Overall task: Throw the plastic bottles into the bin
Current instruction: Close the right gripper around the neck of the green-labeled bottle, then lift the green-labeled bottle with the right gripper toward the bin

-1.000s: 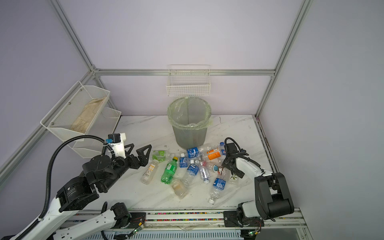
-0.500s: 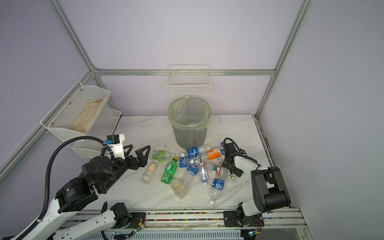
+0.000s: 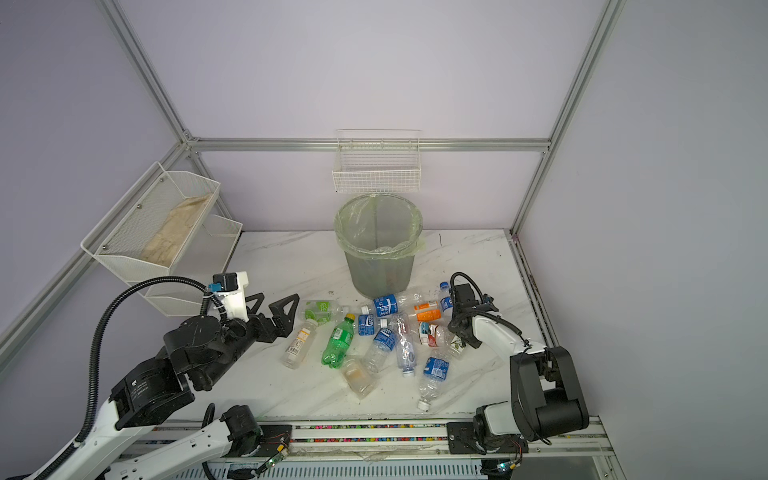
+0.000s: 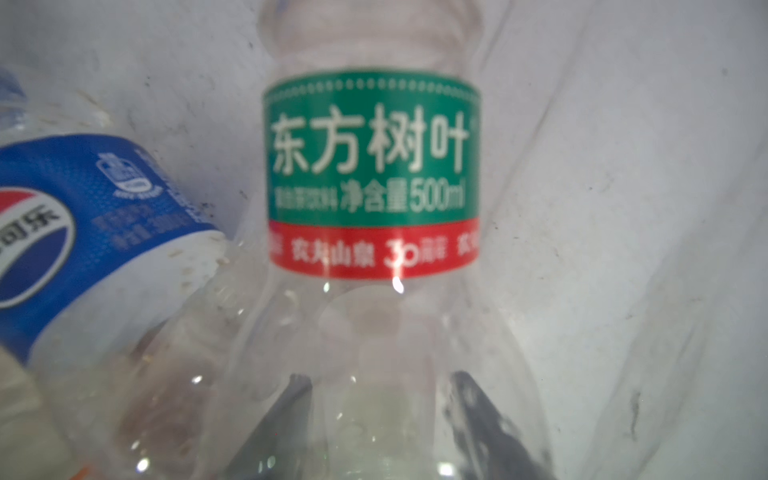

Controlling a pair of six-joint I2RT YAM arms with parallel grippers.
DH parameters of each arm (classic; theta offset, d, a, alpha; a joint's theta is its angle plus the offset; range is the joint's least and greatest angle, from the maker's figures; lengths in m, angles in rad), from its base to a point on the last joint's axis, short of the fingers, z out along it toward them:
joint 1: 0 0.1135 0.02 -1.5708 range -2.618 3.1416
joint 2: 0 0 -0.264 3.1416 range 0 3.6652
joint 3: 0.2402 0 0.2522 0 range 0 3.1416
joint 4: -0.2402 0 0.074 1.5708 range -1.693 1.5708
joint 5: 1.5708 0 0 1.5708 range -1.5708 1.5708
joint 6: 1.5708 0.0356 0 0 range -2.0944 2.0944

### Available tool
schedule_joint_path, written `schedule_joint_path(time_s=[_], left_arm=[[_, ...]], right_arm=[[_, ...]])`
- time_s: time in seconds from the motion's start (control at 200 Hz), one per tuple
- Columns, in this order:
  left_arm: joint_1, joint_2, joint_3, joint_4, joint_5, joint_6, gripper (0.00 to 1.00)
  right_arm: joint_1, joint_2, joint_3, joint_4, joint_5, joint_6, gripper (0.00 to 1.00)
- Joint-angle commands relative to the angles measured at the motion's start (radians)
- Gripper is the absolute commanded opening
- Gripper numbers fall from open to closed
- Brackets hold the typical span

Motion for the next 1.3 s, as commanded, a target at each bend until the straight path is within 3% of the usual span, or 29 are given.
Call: schedule_joint_path(time_s=[0.0,0.1,0.625,0.695,0.785,0.905,1.295], left_arm=[[-0.004,-0.002,-0.026,0.021,-0.008,-0.014,1.0],[-0.005,-0.004,-0.027,0.021,-0.005,-0.018,1.0],[-0.005,-0.007,-0.03,0.022,-0.002,-0.029,1.0],[-0.005,-0.007,-0.032,0.022,-0.003,-0.03,1.0],[-0.005,-0.005,-0.033,0.024,-0.003,-0.031,1.0],[-0.005,-0.002,-0.036,0.027,0.0,-0.034,1.0],[-0.005,0.014,-0.059,0.043,0.019,-0.055,1.0]], right_arm=[[-0.006,-0.066,-0.003,-0.038,0.033,0.005,0.26],[-0.005,-0.106,0.014,-0.061,0.04,0.0,0.22],[-0.005,-0.162,0.052,-0.113,0.072,-0.011,0.22],[-0.005,-0.181,0.059,-0.116,0.072,-0.021,0.17],[-0.006,-0.207,0.069,-0.119,0.067,-0.033,0.0],[-0.005,-0.244,0.086,-0.123,0.062,-0.061,0.0],[-0.005,-0.48,0.166,-0.049,-0.14,-0.188,0.0]])
